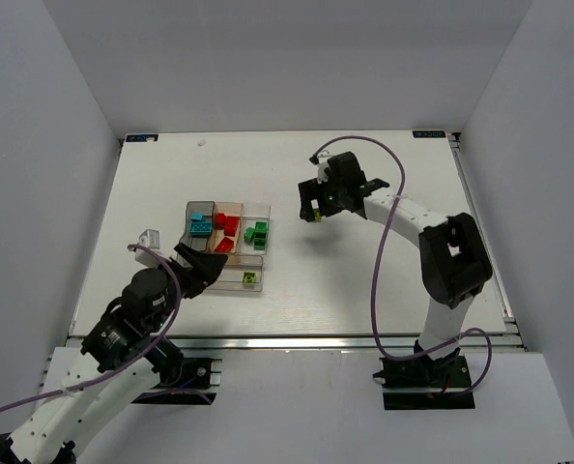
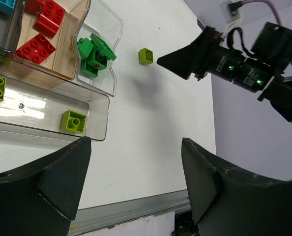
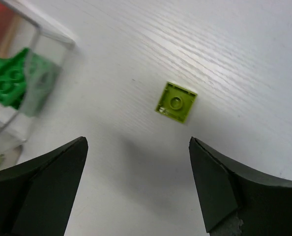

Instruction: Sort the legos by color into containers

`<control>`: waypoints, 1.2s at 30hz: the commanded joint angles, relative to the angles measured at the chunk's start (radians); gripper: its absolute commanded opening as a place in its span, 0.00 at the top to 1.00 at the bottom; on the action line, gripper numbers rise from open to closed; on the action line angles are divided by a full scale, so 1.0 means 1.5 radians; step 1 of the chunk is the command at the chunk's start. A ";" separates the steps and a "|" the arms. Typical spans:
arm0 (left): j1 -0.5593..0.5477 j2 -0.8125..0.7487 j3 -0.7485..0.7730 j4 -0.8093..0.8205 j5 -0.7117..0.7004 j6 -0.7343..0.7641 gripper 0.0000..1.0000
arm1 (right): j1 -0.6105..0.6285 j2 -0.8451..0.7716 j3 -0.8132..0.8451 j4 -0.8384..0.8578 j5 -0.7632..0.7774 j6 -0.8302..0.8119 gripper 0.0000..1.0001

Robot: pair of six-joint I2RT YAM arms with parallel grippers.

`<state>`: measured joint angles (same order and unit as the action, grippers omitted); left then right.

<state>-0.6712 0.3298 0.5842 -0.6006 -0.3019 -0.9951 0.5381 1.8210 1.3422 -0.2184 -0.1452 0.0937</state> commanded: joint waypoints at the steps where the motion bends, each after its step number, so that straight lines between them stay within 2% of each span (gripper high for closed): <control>1: 0.003 0.016 0.007 0.015 0.011 0.004 0.17 | -0.008 0.036 -0.002 -0.002 0.032 0.022 0.11; 12: 0.003 0.039 0.020 0.003 0.009 0.001 0.17 | -0.021 0.185 0.125 0.031 0.094 0.000 0.11; 14: 0.003 0.045 0.023 0.003 0.009 0.000 0.17 | -0.020 0.198 0.129 0.036 0.094 -0.003 0.17; 17: 0.003 0.055 0.024 0.009 0.008 0.001 0.16 | -0.020 0.198 0.126 0.037 0.094 -0.009 0.38; 18: 0.003 0.056 0.023 0.011 0.007 0.001 0.16 | -0.019 0.196 0.124 0.035 0.094 -0.014 0.51; 20: 0.003 0.057 0.021 0.017 0.004 0.001 0.16 | -0.020 0.188 0.117 0.029 0.094 -0.020 0.65; 21: 0.003 0.057 0.020 0.019 0.005 0.002 0.16 | -0.020 0.185 0.118 0.017 0.094 -0.027 0.82; 22: 0.003 0.057 0.019 0.021 0.004 0.002 0.17 | -0.019 0.178 0.116 0.012 0.094 -0.028 0.91; 23: 0.003 0.057 0.017 0.024 0.003 0.002 0.17 | -0.018 0.162 0.109 0.011 0.094 -0.030 0.98; 25: 0.003 0.056 0.011 0.029 0.006 0.004 0.17 | -0.016 0.138 0.094 0.010 0.072 -0.039 1.00; 26: 0.003 0.054 0.009 0.035 0.007 0.005 0.16 | -0.014 0.108 0.087 0.013 0.046 -0.043 1.00; 27: 0.003 0.054 0.007 0.037 0.008 0.007 0.16 | -0.014 0.092 0.081 0.018 -0.036 -0.049 1.00; 29: 0.003 0.049 0.006 0.046 0.008 0.014 0.16 | -0.012 0.045 0.069 0.038 -0.139 -0.082 1.00; 30: 0.003 0.047 0.006 0.048 0.006 0.016 0.17 | -0.002 0.033 0.068 0.038 -0.234 -0.092 1.00; 32: 0.003 0.041 0.006 0.054 0.004 0.024 0.16 | 0.018 0.009 0.070 0.047 -0.320 -0.114 1.00; 33: 0.003 0.036 0.006 0.057 0.004 0.026 0.16 | 0.033 0.006 0.074 0.046 -0.360 -0.118 1.00; 36: 0.003 0.025 0.009 0.059 0.001 0.032 0.17 | 0.069 0.011 0.090 0.032 -0.397 -0.126 1.00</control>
<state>-0.6712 0.3862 0.5842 -0.5388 -0.2981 -0.9722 0.5823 1.8526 1.4433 -0.1818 -0.5343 -0.0463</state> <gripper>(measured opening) 0.836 0.431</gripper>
